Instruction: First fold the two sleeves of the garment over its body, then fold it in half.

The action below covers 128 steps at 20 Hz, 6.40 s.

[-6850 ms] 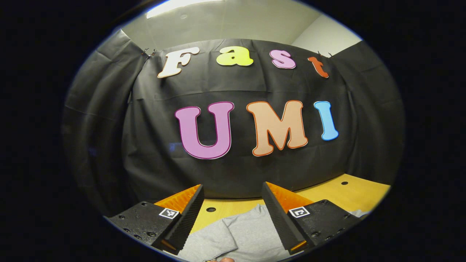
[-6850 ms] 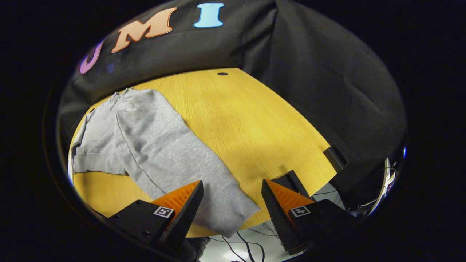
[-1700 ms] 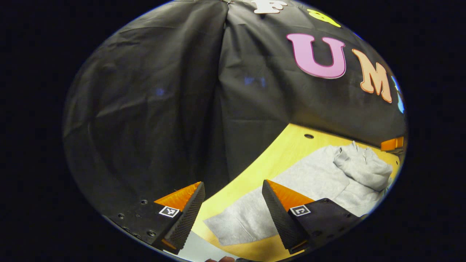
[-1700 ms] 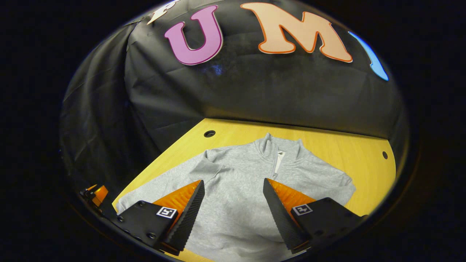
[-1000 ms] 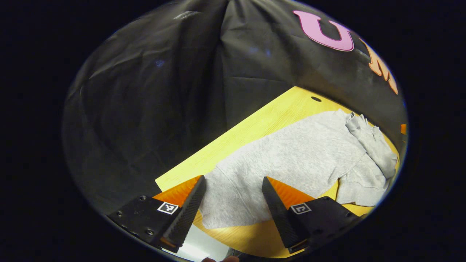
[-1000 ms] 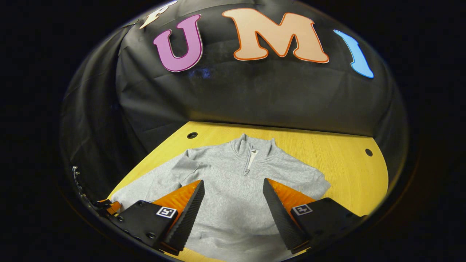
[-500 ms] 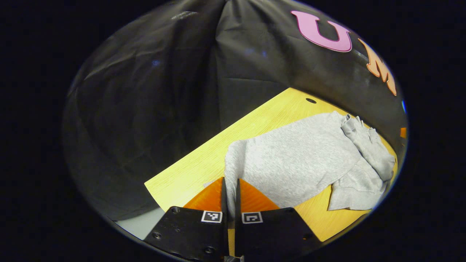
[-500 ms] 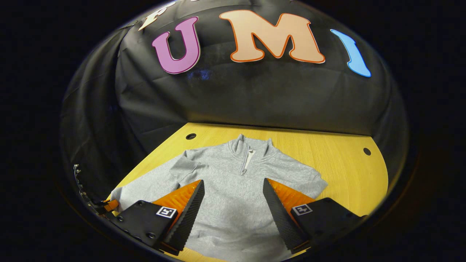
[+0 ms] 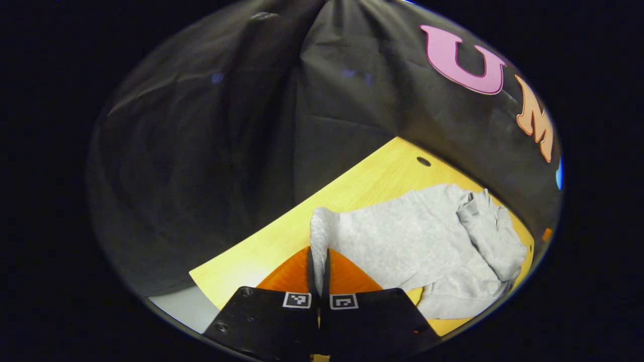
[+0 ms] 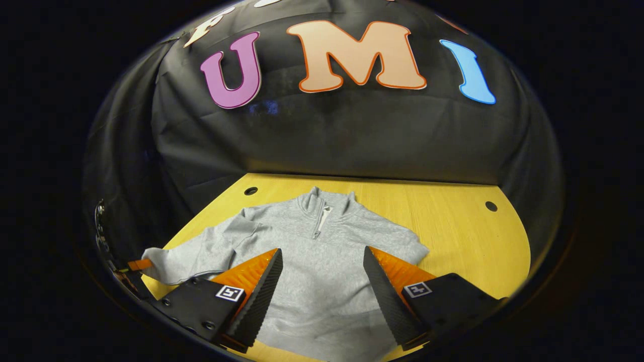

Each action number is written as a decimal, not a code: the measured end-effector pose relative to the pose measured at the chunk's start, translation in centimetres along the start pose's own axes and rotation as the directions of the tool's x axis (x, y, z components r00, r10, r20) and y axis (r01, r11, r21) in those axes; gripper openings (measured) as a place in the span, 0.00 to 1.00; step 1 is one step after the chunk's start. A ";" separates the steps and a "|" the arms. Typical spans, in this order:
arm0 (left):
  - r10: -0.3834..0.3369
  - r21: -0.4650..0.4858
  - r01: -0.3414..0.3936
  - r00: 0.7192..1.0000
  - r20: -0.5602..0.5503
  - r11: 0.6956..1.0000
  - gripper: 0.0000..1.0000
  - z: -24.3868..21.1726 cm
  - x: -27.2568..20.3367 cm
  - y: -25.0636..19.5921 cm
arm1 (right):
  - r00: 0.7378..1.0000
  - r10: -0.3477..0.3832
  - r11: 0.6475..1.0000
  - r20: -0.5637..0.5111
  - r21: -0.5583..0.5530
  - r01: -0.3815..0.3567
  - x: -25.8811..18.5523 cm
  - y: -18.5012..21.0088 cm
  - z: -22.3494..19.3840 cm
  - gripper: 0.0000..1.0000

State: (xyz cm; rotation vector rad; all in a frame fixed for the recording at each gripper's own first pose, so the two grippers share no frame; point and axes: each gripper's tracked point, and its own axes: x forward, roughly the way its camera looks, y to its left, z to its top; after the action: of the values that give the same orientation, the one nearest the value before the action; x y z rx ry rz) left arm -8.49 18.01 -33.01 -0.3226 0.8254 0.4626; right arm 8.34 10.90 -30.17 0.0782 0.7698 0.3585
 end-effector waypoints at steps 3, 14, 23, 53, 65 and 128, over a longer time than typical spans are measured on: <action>-0.027 -0.004 0.027 0.999 0.029 1.000 0.00 2.7 -0.1 -2.0 | 0.999 -0.034 0.999 0.008 0.018 0.034 -1.1 -1.7 -0.3 0.99; -0.167 0.145 0.148 0.977 0.135 0.978 0.00 9.4 -0.1 -11.6 | 0.982 -0.184 0.980 0.033 0.083 0.181 -6.7 -9.8 -2.0 0.99; -0.314 0.239 0.267 0.932 0.183 0.934 0.00 12.4 -1.5 -21.2 | 0.971 -0.240 0.965 0.022 0.119 0.236 -9.6 -13.5 -4.1 0.96; -0.727 0.470 0.688 0.674 -0.133 0.552 0.00 -2.5 -9.8 -52.5 | 0.906 -0.424 0.876 -0.020 0.243 0.416 -20.8 -22.6 -11.5 0.96; -0.653 0.474 0.719 0.680 -0.332 0.508 0.00 -12.5 -6.1 -54.3 | 0.885 -0.464 0.851 -0.048 0.254 0.460 -22.8 -24.7 -13.1 0.99; -0.362 0.458 0.448 0.893 -0.267 0.768 0.93 -12.9 -3.0 -16.6 | 0.906 -0.186 0.977 -0.381 0.025 0.211 -9.2 -5.9 -23.3 0.95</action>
State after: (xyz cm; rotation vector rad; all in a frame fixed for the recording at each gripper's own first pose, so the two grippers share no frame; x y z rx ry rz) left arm -9.85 -2.68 -37.35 -0.0368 0.9746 -0.2062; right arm -12.18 0.74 -41.93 -0.0097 1.1621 0.1532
